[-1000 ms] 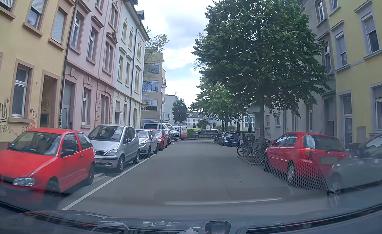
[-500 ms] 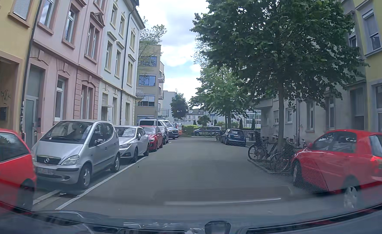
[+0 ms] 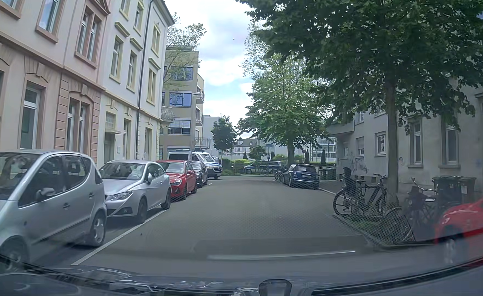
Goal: Follow the waypoints while adhering to traffic rules and regulations
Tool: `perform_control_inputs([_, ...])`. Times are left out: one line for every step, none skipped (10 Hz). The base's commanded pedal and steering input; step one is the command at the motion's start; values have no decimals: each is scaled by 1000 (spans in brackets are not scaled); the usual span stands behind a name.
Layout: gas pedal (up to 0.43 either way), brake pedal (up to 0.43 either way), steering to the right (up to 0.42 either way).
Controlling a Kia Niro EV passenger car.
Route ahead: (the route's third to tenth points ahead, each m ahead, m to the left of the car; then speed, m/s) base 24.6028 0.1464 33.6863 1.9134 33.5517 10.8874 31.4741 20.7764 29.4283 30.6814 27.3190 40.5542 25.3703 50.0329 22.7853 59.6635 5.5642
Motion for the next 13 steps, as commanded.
perform_control_inputs([0,110,18])
perform_control_inputs([0,110,20])
perform_control_inputs([0,116,26])
perform_control_inputs([0,128,33])
perform_control_inputs([0,152,40])
perform_control_inputs([0,171,46])
perform_control_inputs([0,183,53])
perform_control_inputs([0,183,60])
perform_control_inputs([0,183,73])
perform_control_inputs([0,189,91])
perform_control_inputs([0,183,108])
perform_control_inputs([0,183,124])
perform_control_inputs([0,183,143])
